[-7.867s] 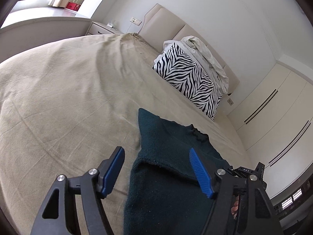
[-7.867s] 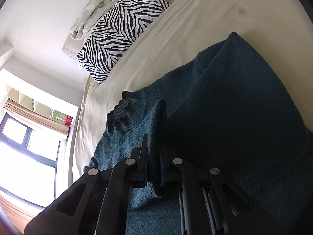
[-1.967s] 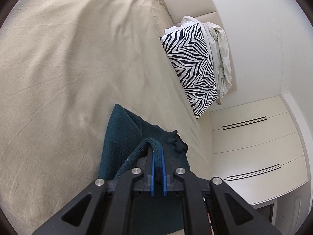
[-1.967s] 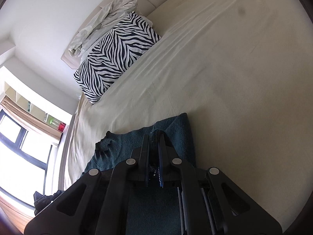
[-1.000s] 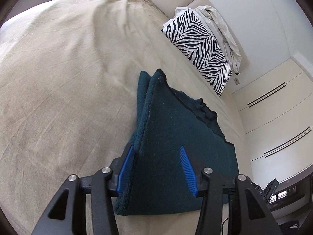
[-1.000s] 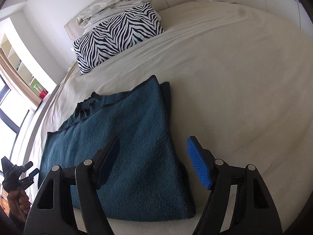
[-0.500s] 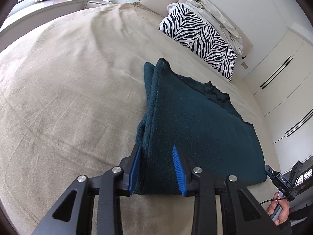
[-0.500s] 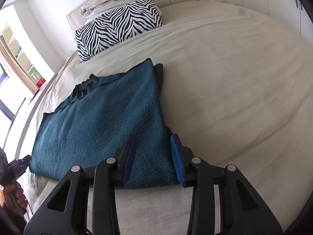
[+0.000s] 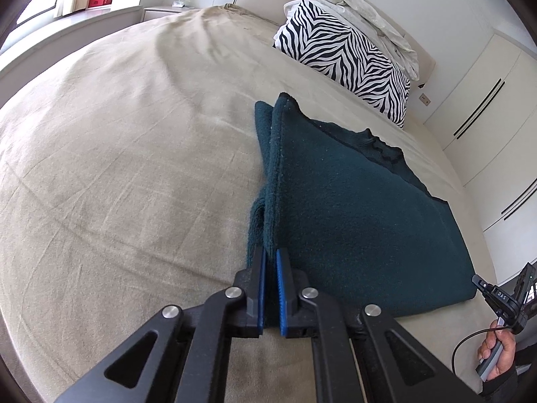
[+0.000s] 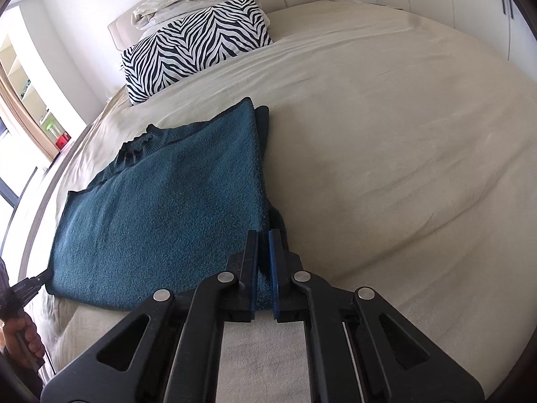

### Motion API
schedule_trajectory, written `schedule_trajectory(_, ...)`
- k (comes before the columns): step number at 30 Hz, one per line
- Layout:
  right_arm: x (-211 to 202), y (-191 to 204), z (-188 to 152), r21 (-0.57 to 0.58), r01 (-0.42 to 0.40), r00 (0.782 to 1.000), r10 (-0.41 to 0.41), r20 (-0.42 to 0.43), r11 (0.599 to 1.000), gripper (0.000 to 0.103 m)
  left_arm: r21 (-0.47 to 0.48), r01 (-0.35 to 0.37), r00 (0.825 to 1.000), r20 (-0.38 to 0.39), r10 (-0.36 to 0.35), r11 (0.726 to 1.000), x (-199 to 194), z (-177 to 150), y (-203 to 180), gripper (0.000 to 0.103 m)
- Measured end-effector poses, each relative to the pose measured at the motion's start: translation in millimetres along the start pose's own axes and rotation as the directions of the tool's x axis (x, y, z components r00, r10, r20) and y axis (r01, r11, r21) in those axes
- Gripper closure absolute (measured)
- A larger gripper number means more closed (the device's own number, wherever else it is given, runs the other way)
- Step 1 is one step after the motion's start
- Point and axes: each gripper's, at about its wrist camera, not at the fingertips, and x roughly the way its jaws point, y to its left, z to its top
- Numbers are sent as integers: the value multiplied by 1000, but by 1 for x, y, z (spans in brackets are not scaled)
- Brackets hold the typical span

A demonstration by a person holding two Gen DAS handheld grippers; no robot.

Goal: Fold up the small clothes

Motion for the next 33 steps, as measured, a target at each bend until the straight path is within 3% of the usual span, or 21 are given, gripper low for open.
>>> schedule_trajectory(17, 4, -26, -22, 86, -24, 999, 28, -39, 996, 99, -40, 27, 1000, -13, -28, 999, -2, -16, 18, 96)
schedule_trajectory(20, 7, -23, -24, 59, -13, 999, 15, -43, 998, 99, -48, 32, 999, -9, -32, 998, -1, -16, 18, 96)
schedule_trajectory(23, 9, -25, -23, 71, -28, 999, 31, -42, 997, 97, -46, 31, 999, -16, -31, 998, -1, -16, 16, 92)
schedule_trajectory(24, 9, -26, -23, 86, -36, 998, 40, -44, 996, 95, -49, 20, 1000, -19, -21, 999, -4, -15, 16, 86)
schedule_trajectory(26, 4, -28, -22, 116, -23, 998, 29, -50, 993, 75, -37, -7, 1000, 2, 7, 999, -15, -12, 11, 80)
schedule_trajectory(27, -3, -28, -21, 127, -11, 999, 16, -38, 992, 57, -19, -30, 999, 27, 31, 999, -23, -9, 6, 76)
schedule_trajectory(28, -12, -28, -21, 136, -8, 1000, 9, -7, 991, 49, 4, -51, 997, 56, 51, 999, -31, -6, 0, 72)
schedule_trajectory(31, -37, -17, -10, 117, -5, 997, -4, 77, 993, 49, 91, -92, 990, 119, 81, 992, -41, 12, -28, 59)
schedule_trajectory(33, -42, 2, 3, 94, -63, 993, 53, 103, 994, 49, 150, -109, 987, 137, 88, 983, -33, 26, -50, 57)
